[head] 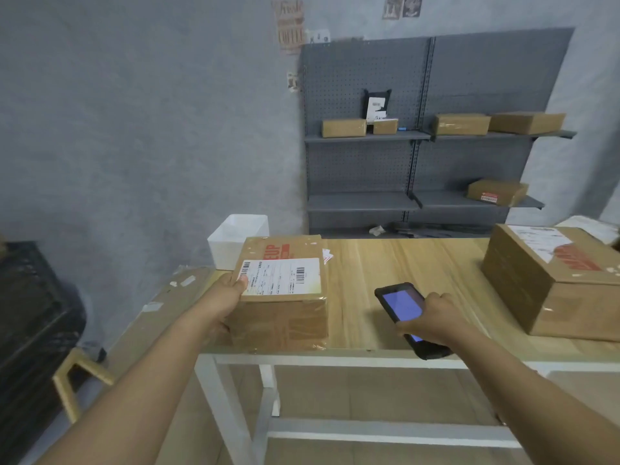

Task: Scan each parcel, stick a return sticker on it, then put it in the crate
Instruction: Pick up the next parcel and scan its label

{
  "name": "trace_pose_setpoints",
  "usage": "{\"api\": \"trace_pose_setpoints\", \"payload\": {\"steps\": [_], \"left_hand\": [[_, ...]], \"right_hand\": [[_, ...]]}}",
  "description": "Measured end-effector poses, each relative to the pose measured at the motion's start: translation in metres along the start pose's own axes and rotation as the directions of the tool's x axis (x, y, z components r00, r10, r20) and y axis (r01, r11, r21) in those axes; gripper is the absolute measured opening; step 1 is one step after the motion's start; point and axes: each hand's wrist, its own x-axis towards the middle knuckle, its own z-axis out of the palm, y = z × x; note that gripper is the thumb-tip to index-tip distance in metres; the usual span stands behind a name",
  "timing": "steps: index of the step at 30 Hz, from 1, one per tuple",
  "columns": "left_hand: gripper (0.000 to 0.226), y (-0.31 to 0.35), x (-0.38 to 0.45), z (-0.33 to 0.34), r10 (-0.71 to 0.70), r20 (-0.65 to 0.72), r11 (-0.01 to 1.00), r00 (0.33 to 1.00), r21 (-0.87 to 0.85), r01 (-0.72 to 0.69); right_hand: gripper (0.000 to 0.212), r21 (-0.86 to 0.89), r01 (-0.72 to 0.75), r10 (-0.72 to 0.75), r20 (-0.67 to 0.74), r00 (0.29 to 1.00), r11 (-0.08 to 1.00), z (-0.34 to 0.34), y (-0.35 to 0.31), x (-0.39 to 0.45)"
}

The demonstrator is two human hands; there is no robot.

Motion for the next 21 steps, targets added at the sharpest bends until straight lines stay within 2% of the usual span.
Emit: {"api": "trace_pose_setpoints", "payload": {"steps": [3,8,15,19,21], "left_hand": [[0.021,0.006,-0.007,0.015,0.001,0.015,1.000,1.000,-0.026,-0.001],[0.034,0.012,-0.011,0.043,-0.005,0.041,1.000,0.999,-0.005,0.005],[0.026,0.015,-0.010,0.054,-0.169,0.135,0.980,0.976,-0.077,0.181],[0.032,0.019,0.007,0.034,-0.061,0.107,0.998,0.992,-0.027,0.064],[0.024,0.021,0.022,0.022,-0.022,0.055,0.999,0.998,-0.039,0.024]], "right_hand": [[0.065,-0.037,-0.022,0.020,-0.040,0.999,0.999,0.020,0.010,0.014],[0.078,-0.096,-0.061,0.058,-0.039,0.998,0.993,0.044,0.016,0.034],[0.085,-0.199,-0.074,0.064,-0.056,0.996,0.977,0.053,0.015,0.049],[0.084,-0.021,-0.060,0.059,-0.042,0.997,0.998,0.040,0.008,0.066],[0.079,0.073,-0.025,0.028,-0.042,0.999,0.997,0.031,-0.001,0.078]]}}
